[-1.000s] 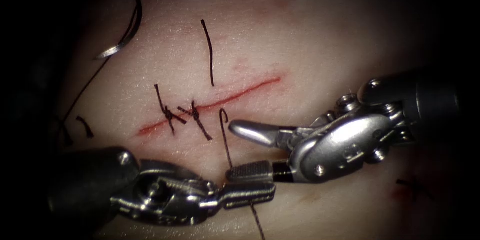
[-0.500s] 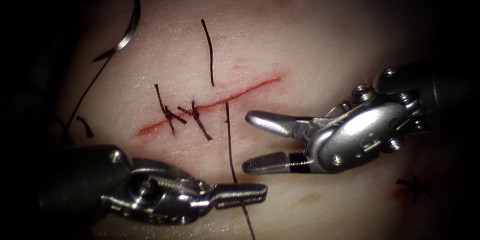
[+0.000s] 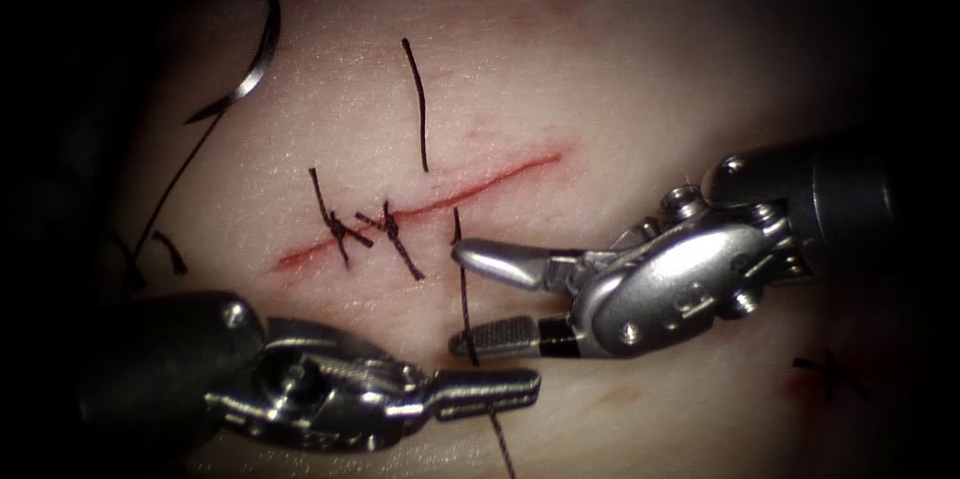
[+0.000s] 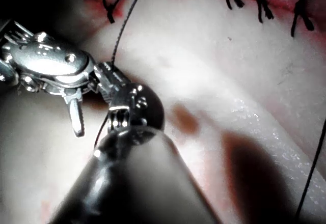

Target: Wound Closure

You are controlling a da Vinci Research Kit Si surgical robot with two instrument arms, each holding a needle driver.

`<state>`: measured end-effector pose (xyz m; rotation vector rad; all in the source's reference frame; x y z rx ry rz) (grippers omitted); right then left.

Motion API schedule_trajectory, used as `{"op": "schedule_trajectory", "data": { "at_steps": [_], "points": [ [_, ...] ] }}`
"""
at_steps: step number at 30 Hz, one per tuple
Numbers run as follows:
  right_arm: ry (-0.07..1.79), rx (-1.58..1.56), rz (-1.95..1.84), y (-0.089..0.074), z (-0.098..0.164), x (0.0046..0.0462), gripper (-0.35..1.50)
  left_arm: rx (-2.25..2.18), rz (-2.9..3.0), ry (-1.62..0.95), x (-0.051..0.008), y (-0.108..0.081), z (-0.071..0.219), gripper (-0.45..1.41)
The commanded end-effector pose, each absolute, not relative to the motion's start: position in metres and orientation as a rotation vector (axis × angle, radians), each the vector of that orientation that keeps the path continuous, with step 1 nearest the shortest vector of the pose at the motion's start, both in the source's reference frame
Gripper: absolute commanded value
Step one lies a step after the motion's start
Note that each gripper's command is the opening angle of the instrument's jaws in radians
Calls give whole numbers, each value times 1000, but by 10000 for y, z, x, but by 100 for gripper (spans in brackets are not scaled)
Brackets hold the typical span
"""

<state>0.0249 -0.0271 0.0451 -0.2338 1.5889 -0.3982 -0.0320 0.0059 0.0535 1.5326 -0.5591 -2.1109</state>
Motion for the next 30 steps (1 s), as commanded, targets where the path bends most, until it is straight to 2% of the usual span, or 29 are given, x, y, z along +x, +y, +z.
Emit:
{"op": "schedule_trajectory", "data": {
  "at_steps": [1, 2, 3, 4, 5, 7, 8, 9, 10, 16, 19, 20, 23, 24, 26, 27, 28, 29, 30],
  "points": [
    [1593, -232, -400, -277, 454, 256, 67, 1533, -2109, -560, -324, 61, 540, -45],
    [1597, -231, -404, -278, 454, 257, 44, 1533, -2109, -560, -324, 61, 540, -45],
    [1608, -228, -411, -279, 455, 257, 10, 1537, -2114, -557, -324, 61, 540, -45],
    [1618, -230, -433, -281, 455, 257, -35, 1537, -2114, -557, -324, 61, 540, -45],
    [1622, -225, -463, -282, 456, 257, -35, 1537, -2114, -557, -325, 61, 540, -45],
    [1620, -219, -510, -285, 460, 258, -35, 1542, -2118, -553, -324, 62, 539, -30],
    [1618, -221, -512, -286, 463, 258, -35, 1544, -2118, -552, -324, 63, 539, -13],
    [1618, -221, -512, -286, 463, 258, -35, 1544, -2118, -552, -324, 63, 539, -13],
    [1615, -223, -512, -286, 465, 258, -35, 1548, -2122, -548, -324, 64, 539, 7],
    [1581, -235, -493, -279, 470, 253, -35, 1623, -2196, -556, -321, 64, 537, 84],
    [1565, -241, -483, -275, 472, 253, -35, 1650, -2204, -593, -319, 61, 535, 99],
    [1558, -242, -475, -270, 474, 253, -35, 1688, -2223, -615, -318, 59, 532, 111],
    [1546, -243, -462, -261, 479, 253, -35, 1712, -2234, -635, -318, 54, 529, 111],
    [1543, -243, -457, -257, 481, 253, -35, 1710, -2234, -636, -318, 53, 528, 104],
    [1538, -247, -434, -244, 486, 252, -35, 1679, -2212, -663, -320, 52, 531, 67],
    [1538, -247, -434, -244, 486, 252, -35, 1679, -2212, -663, -320, 52, 531, 67],
    [1539, -253, -433, -240, 488, 251, -35, 1672, -2209, -668, -321, 52, 533, 56],
    [1542, -248, -424, -235, 490, 250, -35, 1663, -2207, -676, -323, 52, 536, 52],
    [1543, -247, -421, -232, 491, 250, -35, 1659, -2208, -679, -325, 52, 539, 57]
  ]
}}
